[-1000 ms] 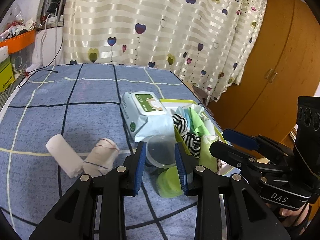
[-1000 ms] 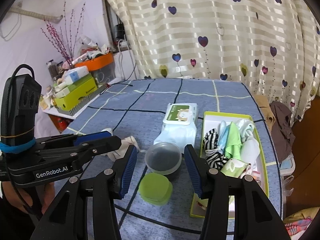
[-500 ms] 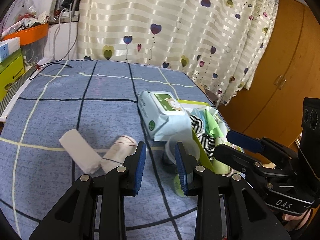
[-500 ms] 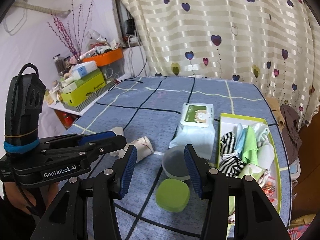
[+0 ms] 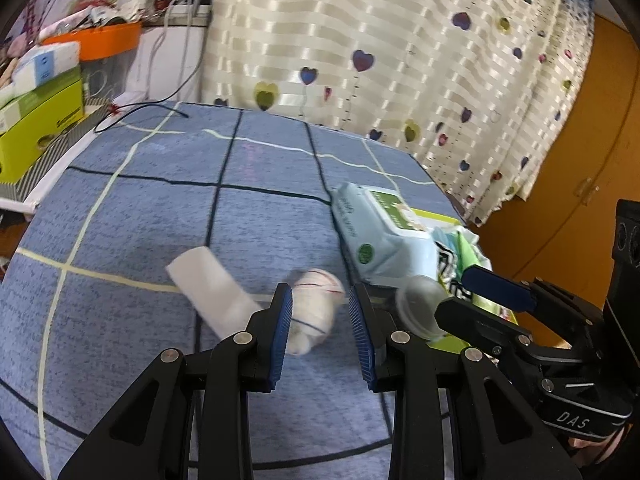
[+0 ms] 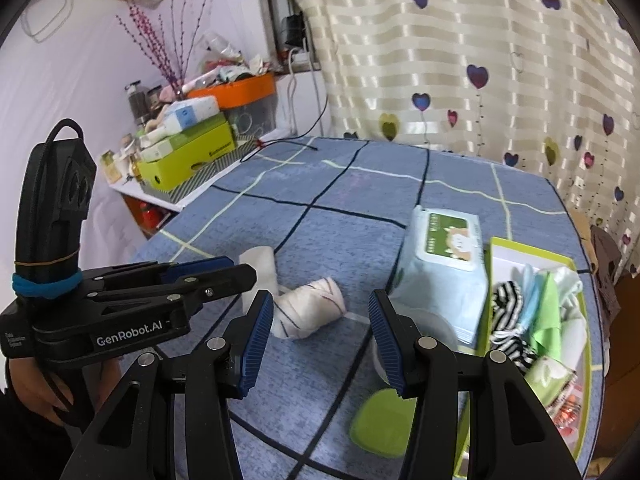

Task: Organize soft objects
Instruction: 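Move both grippers back toward the white rolled sock and beige sock, then grasp the beige striped sock with the right gripper while the left grasps the white sock, then carry the white sock and beige sock over the box with both grippers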

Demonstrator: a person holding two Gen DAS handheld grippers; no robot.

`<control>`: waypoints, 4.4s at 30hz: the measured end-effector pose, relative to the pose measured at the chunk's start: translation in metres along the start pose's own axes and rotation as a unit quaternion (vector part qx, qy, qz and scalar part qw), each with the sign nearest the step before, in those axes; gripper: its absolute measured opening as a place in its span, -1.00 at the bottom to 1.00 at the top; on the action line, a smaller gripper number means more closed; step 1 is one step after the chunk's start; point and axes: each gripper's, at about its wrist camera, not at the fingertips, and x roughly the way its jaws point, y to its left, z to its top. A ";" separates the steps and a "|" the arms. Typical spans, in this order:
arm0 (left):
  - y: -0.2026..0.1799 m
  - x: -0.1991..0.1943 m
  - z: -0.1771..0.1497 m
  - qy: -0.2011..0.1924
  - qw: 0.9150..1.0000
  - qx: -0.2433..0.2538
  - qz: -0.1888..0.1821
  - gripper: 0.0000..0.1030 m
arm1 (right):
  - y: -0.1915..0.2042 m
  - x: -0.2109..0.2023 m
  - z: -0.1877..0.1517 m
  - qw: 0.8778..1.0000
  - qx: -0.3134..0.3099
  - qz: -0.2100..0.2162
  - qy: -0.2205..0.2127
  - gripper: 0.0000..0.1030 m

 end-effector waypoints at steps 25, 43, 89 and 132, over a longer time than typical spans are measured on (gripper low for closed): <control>0.085 0.018 -0.002 0.008 0.997 -0.078 0.010 -0.40 | 0.024 0.113 0.000 0.990 0.037 -0.015 0.134 0.07; 0.105 0.028 -0.006 0.017 0.995 -0.098 -0.013 -0.40 | 0.019 0.150 0.009 0.984 0.050 -0.074 0.154 0.22; 0.066 0.061 0.003 0.033 0.994 -0.076 0.068 -0.52 | -0.003 0.058 0.025 0.999 0.016 -0.035 0.027 -0.12; -0.073 -0.028 0.003 -0.060 0.996 0.061 -0.006 -0.51 | -0.042 -0.069 -0.009 0.994 0.062 -0.054 -0.070 -0.12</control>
